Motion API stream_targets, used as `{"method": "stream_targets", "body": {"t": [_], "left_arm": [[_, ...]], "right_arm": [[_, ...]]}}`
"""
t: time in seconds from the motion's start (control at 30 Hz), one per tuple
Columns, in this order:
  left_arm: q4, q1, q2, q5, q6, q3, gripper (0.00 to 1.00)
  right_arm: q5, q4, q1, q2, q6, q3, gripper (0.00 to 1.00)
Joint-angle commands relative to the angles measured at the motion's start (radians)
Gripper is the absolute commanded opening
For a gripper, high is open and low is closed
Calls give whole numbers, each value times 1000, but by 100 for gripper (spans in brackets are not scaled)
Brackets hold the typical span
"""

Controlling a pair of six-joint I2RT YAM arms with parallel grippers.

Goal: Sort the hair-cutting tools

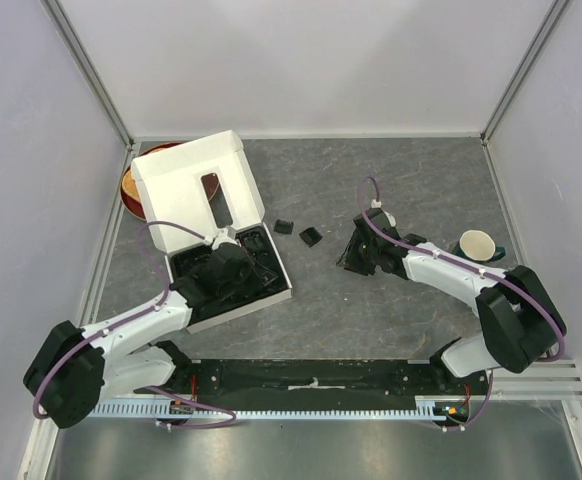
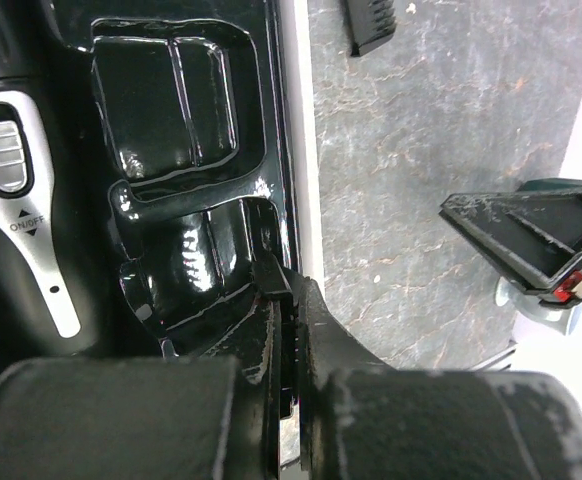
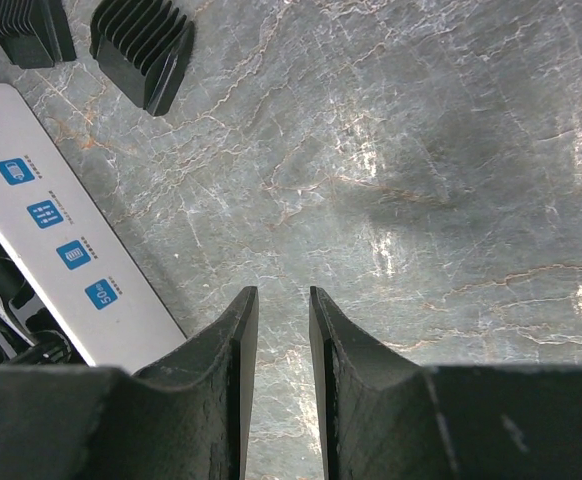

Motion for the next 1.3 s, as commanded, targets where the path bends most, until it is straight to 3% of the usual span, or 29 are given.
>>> {"method": "stream_targets", "body": {"t": [0.0,0.57,1.27], "left_arm": [[176,36,37,-6,-7,-19,2],[118,65,-35,-26,18,2,2],[343,85,212,27,46,-4,2]], "right_arm": [[-1,25,0,6,-13,6,34],[-18,37,0,39,-16,12,34],[-20,40,1,60,-22,10,34]]}}
